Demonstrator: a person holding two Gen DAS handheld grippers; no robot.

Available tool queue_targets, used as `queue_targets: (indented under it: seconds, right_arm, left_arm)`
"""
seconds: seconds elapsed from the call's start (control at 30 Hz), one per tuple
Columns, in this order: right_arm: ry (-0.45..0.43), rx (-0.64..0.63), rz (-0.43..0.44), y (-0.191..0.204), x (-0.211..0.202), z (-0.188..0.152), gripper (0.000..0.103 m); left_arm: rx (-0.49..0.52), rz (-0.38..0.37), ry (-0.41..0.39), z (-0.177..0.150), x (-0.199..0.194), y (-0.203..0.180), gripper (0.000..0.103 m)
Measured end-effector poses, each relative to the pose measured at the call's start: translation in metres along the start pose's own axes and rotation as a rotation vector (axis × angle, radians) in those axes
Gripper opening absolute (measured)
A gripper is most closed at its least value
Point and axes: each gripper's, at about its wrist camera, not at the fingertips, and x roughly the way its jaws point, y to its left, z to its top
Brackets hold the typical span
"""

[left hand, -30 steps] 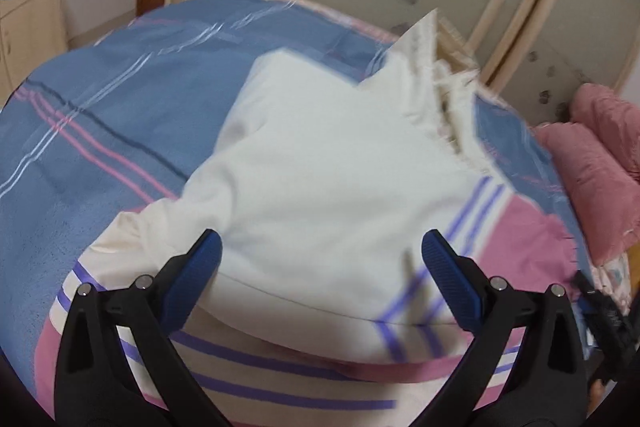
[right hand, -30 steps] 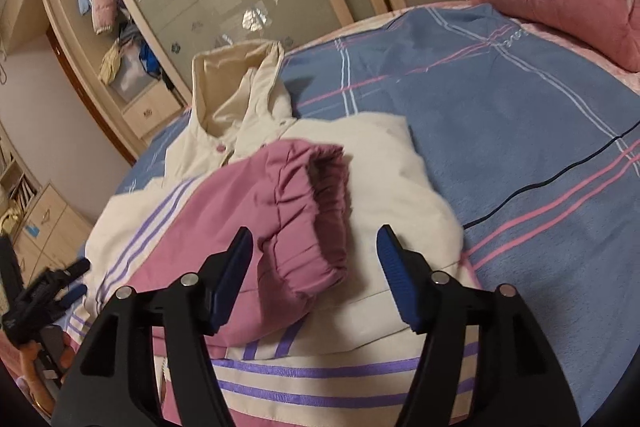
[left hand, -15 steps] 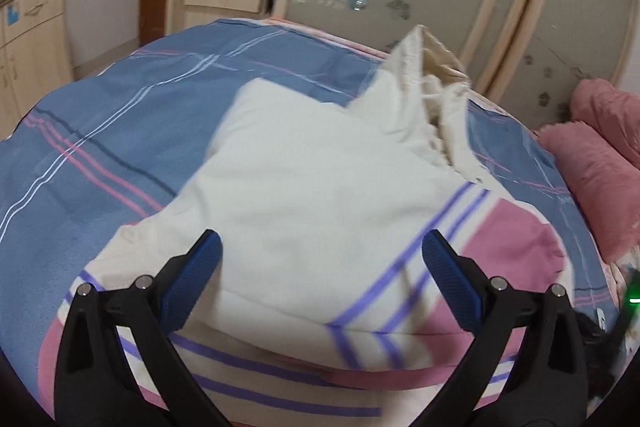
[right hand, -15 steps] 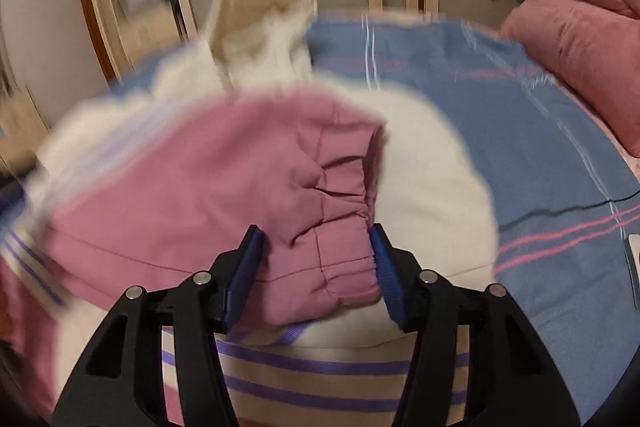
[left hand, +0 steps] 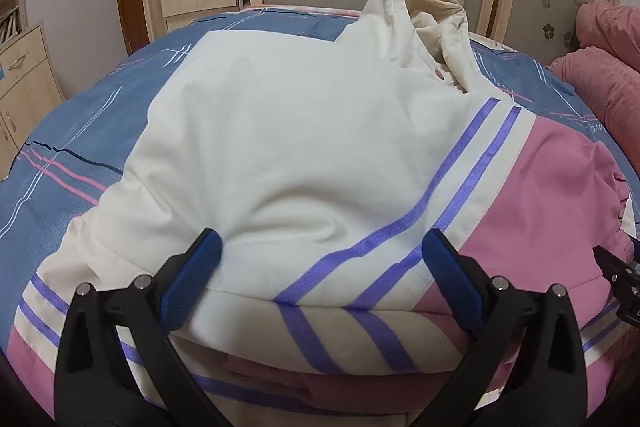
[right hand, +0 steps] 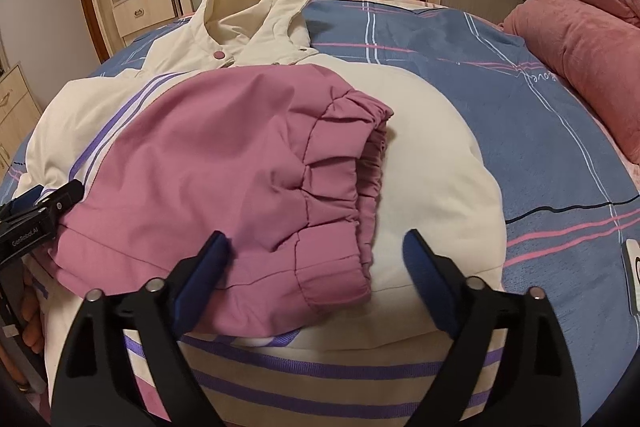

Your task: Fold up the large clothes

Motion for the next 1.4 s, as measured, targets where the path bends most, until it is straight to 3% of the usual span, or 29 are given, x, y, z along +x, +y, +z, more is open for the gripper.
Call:
queue_targets:
  seconds: [0.33, 0.43, 0.53, 0.63, 0.8, 0.87, 0.97, 1.03, 1.1, 1.4]
  right_arm:
    - [-0.014, -0.007, -0.014, 0.002, -0.001, -0.002, 0.100]
    - [-0.097, 0.011, 0.001, 0.002, -0.016, -0.001, 0.100]
    - [-0.207, -0.001, 0.088, 0.010, -0.038, -0.001, 0.100]
    - [-0.256, -0.057, 0.145, 0.023, -0.049, -0.004, 0.100]
    - [-0.162, -0.112, 0.119, 0.039, -0.024, -0.007, 0.100]
    - [-0.165, -0.102, 0.126, 0.038, -0.024, -0.007, 0.094]
    - [-0.176, -0.077, 0.113, 0.033, -0.026, -0.007, 0.072]
    - [-0.170, -0.056, 0.110, 0.029, -0.024, -0.006, 0.045]
    - [-0.124, -0.046, 0.169, 0.027, -0.018, -0.006, 0.007]
    - [-0.147, -0.044, 0.134, 0.029, -0.021, -0.009, 0.004]
  left_arm:
    - [-0.001, -0.001, -0.008, 0.000, -0.002, -0.001, 0.101]
    - [-0.001, -0.002, -0.009, 0.000, -0.002, -0.001, 0.101]
    - [-0.003, -0.003, -0.012, -0.001, -0.003, 0.000, 0.101]
    - [-0.004, -0.005, -0.016, -0.001, -0.003, -0.001, 0.101]
    - [-0.008, -0.010, -0.022, -0.001, -0.003, 0.000, 0.101]
    - [-0.008, -0.010, -0.023, -0.001, -0.003, 0.000, 0.101]
    - [-0.010, -0.012, -0.023, -0.002, -0.003, 0.000, 0.101]
    - [-0.010, -0.013, -0.024, -0.002, -0.004, 0.000, 0.101]
    - [-0.010, -0.014, -0.025, -0.002, -0.004, 0.000, 0.101]
    - [-0.016, -0.022, -0.030, -0.002, -0.004, 0.002, 0.101]
